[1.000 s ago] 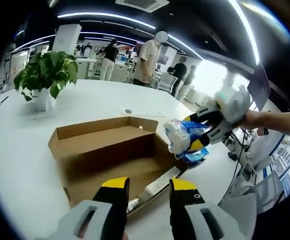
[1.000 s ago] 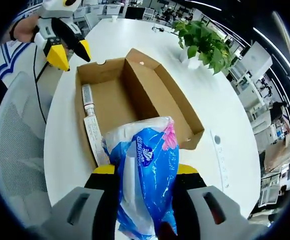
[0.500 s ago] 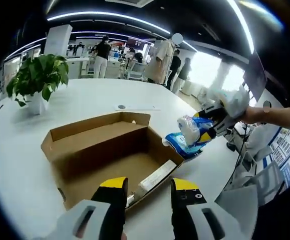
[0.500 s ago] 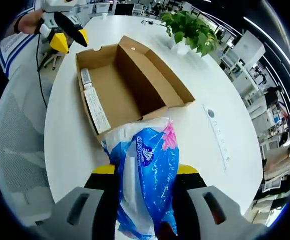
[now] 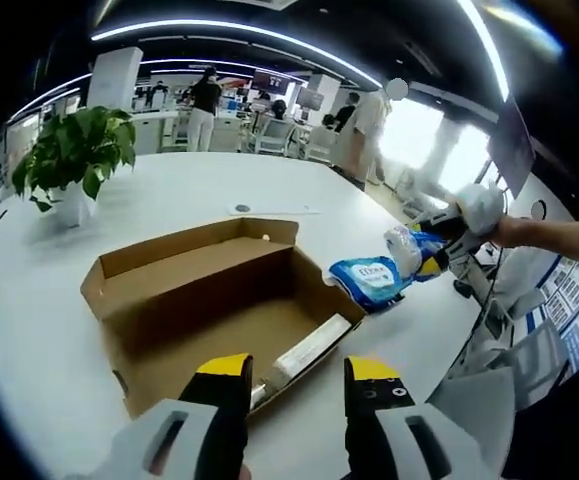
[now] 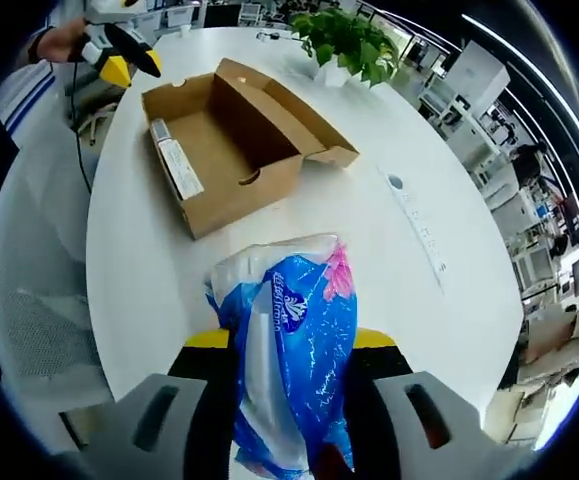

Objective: Operate the shoe box by opening the lid, removing the specified soft item, and placing it in the target area until the item is outside and the box remains undamaged.

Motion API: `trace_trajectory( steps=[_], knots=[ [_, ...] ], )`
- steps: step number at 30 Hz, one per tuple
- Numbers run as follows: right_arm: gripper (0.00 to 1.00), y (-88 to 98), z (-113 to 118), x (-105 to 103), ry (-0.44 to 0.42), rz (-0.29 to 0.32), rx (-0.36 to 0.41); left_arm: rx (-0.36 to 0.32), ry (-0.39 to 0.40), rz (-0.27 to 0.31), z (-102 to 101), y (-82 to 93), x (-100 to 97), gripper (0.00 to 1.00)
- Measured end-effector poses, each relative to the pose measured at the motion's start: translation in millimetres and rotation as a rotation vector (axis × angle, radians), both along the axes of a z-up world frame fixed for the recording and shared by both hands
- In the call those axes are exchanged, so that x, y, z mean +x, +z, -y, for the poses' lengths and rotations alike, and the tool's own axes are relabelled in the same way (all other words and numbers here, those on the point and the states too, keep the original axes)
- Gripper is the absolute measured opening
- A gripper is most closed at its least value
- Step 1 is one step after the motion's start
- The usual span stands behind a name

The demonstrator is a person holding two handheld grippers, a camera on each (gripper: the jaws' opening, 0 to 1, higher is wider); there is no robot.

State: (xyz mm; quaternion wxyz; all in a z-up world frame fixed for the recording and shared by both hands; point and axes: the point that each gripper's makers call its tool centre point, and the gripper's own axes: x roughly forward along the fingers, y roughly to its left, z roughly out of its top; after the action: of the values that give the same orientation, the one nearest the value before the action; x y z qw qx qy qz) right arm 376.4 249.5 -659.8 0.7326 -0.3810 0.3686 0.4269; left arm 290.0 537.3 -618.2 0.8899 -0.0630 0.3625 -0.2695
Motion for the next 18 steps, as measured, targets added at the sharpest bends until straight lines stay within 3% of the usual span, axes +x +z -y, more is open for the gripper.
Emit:
trace_trajectory(
  steps=[18],
  knots=[
    [0.38,-3.6,68,-19,-0.084,-0.015,-0.014,0.024,-0.047,0.002,31,7.9,12.0,0.37]
  ],
)
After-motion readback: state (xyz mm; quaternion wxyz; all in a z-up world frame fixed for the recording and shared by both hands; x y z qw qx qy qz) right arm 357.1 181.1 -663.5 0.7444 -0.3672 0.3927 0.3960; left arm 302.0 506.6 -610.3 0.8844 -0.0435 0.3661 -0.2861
